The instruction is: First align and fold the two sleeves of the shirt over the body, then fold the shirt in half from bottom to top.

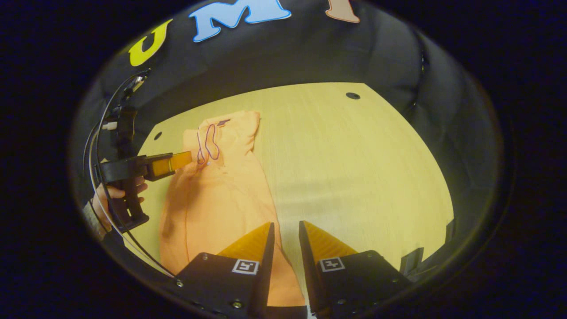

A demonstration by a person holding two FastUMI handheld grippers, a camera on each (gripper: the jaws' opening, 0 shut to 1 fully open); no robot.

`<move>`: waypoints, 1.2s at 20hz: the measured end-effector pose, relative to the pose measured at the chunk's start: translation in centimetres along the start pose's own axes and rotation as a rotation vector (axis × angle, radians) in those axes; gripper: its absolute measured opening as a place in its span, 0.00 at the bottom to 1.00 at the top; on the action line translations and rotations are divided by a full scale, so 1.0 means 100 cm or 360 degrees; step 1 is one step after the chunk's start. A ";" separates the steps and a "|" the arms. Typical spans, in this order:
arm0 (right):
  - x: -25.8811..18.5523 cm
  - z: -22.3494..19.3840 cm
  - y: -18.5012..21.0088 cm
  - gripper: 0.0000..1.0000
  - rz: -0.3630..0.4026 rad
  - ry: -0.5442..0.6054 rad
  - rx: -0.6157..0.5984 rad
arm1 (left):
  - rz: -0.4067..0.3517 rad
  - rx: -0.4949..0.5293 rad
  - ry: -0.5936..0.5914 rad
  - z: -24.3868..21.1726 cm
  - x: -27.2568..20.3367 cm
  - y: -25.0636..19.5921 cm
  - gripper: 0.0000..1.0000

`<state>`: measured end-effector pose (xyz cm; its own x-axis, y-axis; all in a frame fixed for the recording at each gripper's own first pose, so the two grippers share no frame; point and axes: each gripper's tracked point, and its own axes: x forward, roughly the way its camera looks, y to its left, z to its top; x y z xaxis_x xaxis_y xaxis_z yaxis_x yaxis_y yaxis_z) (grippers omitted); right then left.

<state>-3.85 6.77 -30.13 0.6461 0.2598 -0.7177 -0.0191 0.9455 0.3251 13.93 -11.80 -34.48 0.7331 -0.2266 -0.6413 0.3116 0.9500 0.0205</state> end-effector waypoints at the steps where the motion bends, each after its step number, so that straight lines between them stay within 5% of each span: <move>1: 0.002 -0.005 0.003 0.35 0.0022 0.0015 -0.0009 | 0.0005 -0.0008 0.0007 -0.007 -0.008 0.001 0.91; 8: 0.007 -0.037 0.019 0.47 0.0115 0.0112 -0.0118 | 0.0069 -0.0112 0.0122 -0.081 -0.064 0.017 0.92; 10: 0.008 -0.048 0.025 0.66 0.0145 0.0149 -0.0133 | 0.0096 -0.0141 0.0161 -0.104 -0.077 0.019 0.92; 14: 0.010 -0.069 0.031 0.68 0.0183 0.0226 -0.0165 | 0.0131 -0.0211 0.0253 -0.151 -0.101 0.019 0.92; 17: 0.013 -0.086 0.032 0.81 0.0174 0.0276 -0.0205 | 0.0157 -0.0230 0.0302 -0.176 -0.115 0.020 0.91; 24: 0.022 -0.119 0.033 0.81 0.0120 0.0367 -0.0312 | 0.0184 -0.0206 0.0396 -0.223 -0.137 0.014 0.92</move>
<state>-11.59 12.81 -37.96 0.4477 0.3470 -0.8241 -0.2218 0.9359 0.2735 -9.16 -2.53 -42.71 0.5836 -0.0709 -0.8089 0.1432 0.9895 0.0166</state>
